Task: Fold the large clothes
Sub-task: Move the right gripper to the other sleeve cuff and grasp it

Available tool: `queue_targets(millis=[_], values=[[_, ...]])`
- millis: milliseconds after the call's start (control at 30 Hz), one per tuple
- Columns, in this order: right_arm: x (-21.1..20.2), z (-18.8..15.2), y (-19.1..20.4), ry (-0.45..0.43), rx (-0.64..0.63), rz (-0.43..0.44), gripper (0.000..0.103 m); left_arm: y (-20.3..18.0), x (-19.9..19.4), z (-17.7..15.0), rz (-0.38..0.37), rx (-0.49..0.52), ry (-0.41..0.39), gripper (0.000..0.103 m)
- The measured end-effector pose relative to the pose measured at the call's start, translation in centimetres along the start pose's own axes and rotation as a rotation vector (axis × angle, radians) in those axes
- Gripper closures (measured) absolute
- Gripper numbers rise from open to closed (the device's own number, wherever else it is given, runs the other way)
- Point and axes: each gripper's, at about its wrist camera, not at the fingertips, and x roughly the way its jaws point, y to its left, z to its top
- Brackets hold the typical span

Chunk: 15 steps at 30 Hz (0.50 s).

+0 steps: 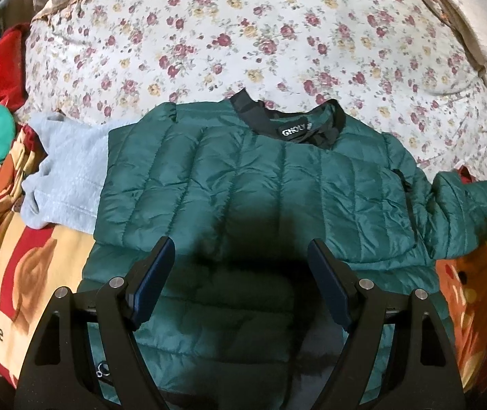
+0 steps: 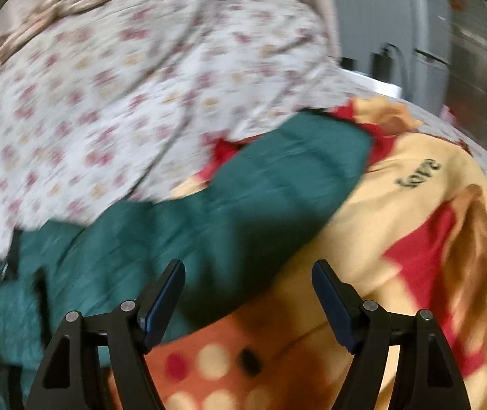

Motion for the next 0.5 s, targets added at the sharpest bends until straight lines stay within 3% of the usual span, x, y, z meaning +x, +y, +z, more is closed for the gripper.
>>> queue_targets(millis=[233,433,467,500], values=[[4.6,2.9,-3.9,0.001,0.125,-0.045,0.029,0.8,1.1,0.3,0.007,-0.027,0.015,0.023],[6.6,4.6,-4.5,-0.022,0.137,-0.023,0.029,1.1,1.6,0.4,0.018,-0.018,0.021,0.023],[6.7,4.6,-4.5,-0.024,0.136,-0.019,0.037,1.1,1.7,0.4,0.018,-0.020,0.022,0.023],[6.8,4.8,-4.5,-0.029,0.131,-0.025,0.061,1.2,1.7,0.3,0.017,-0.022,0.024,0.023]])
